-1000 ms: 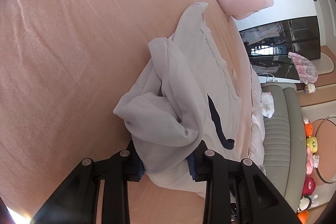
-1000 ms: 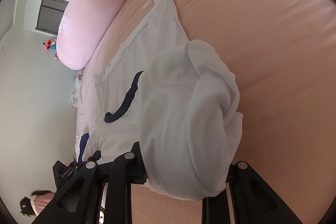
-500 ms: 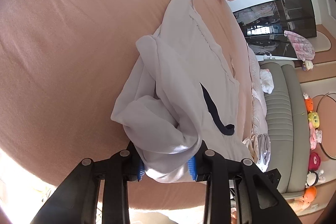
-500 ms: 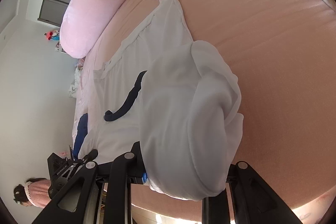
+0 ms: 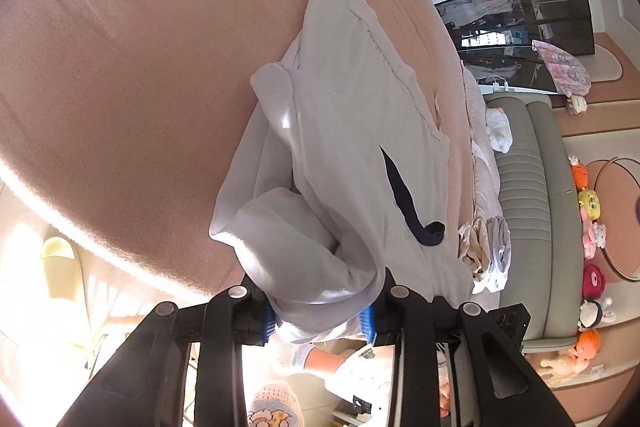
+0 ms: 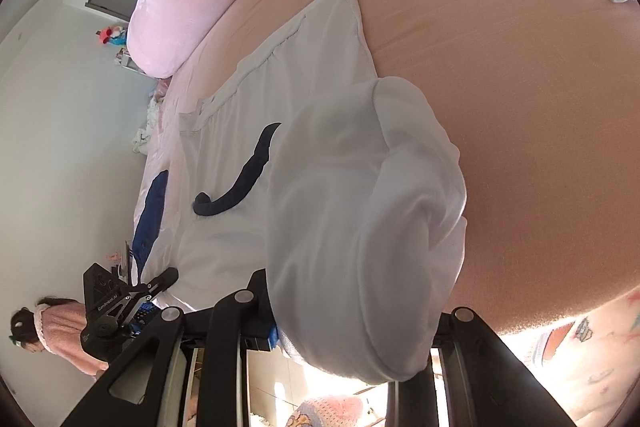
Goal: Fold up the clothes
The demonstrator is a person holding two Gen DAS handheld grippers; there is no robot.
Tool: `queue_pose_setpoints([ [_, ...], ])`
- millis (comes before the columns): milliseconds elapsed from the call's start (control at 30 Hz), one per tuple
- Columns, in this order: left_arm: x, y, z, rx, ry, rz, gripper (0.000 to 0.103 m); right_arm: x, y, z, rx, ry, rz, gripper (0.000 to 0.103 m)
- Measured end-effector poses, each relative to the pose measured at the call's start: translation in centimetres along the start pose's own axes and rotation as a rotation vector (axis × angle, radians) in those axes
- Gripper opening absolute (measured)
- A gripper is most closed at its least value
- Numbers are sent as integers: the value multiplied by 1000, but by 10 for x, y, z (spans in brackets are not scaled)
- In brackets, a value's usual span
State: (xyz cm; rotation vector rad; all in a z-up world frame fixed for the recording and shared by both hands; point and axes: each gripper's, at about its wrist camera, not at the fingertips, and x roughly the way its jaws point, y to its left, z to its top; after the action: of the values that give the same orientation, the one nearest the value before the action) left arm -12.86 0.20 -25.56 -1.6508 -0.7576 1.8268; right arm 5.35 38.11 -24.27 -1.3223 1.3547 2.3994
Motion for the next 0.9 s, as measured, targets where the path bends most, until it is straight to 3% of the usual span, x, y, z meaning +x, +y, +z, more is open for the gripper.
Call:
queue_pose_setpoints([
  [233, -5, -4, -11, 77, 2, 44, 30, -9, -2, -16, -42, -3, -16, 28],
  [367, 0, -2, -8, 62, 34, 57, 47, -7, -2, -16, -64, 3, -47, 35],
  [433, 0, -4, -5, 50, 56, 47, 56, -6, -1, -16, -65, -1, -53, 44],
  [500, -2, -8, -5, 71, 71, 74, 63, -6, 0, -16, -67, 0, -55, 52],
  [567, -3, -14, -6, 116, 81, 133, 63, -5, 3, -16, -73, 3, -68, 56],
  [700, -12, -21, -12, 200, 82, 254, 70, -4, 12, -19, -113, 24, -135, 62],
  [900, -43, -14, -13, 180, 39, 214, 70, -24, 14, -25, -163, -2, -271, 72],
])
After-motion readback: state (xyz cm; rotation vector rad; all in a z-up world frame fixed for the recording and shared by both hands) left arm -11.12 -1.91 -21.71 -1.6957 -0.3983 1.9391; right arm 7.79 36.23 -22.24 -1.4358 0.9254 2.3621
